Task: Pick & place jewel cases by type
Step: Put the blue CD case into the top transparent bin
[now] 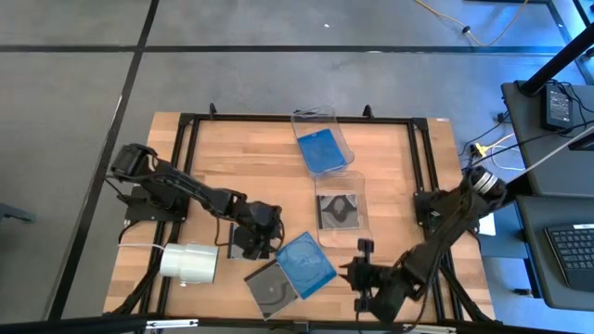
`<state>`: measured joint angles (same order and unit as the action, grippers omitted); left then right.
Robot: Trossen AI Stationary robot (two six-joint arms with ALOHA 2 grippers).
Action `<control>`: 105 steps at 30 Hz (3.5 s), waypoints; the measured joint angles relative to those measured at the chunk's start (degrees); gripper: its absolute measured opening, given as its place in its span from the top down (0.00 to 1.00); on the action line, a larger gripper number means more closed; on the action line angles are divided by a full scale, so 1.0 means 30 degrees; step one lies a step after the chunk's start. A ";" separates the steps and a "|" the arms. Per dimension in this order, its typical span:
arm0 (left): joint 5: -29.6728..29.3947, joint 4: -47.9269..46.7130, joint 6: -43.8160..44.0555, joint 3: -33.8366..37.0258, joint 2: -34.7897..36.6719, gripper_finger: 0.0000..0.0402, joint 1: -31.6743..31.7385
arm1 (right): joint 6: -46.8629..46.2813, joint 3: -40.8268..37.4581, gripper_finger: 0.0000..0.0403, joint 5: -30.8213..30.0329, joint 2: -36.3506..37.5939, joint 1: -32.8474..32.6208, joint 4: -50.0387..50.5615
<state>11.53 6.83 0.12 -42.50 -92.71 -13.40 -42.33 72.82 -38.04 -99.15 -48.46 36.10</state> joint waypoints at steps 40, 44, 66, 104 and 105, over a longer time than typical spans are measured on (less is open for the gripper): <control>-0.1239 0.0585 0.1565 -0.0015 -0.2906 0.67 -0.1058 | -0.6503 0.0022 0.53 -0.0153 -0.6791 -0.0454 -0.0999; -0.1366 0.0810 0.1270 -0.0007 -0.2935 0.68 -0.1061 | -0.7123 0.0022 0.45 -0.0168 -0.6791 -0.0454 -0.0852; -0.1781 0.1533 0.0114 0.0063 -0.2995 0.73 -0.1163 | -0.6732 0.0058 0.46 0.1632 -0.6739 0.0608 -0.1275; -0.7048 0.3100 -0.9160 0.0109 -0.2971 0.75 -0.2857 | -0.4733 0.0000 0.46 0.1163 -0.6757 0.1302 -0.1829; -0.7489 0.3161 -0.9436 0.0109 -0.2971 0.75 -0.2980 | -0.4731 0.0000 0.46 0.1150 -0.6761 0.1302 -0.1821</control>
<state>-10.94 16.31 -28.19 -42.17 -101.62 -22.34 -56.53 72.82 -34.59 -119.44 -44.56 30.63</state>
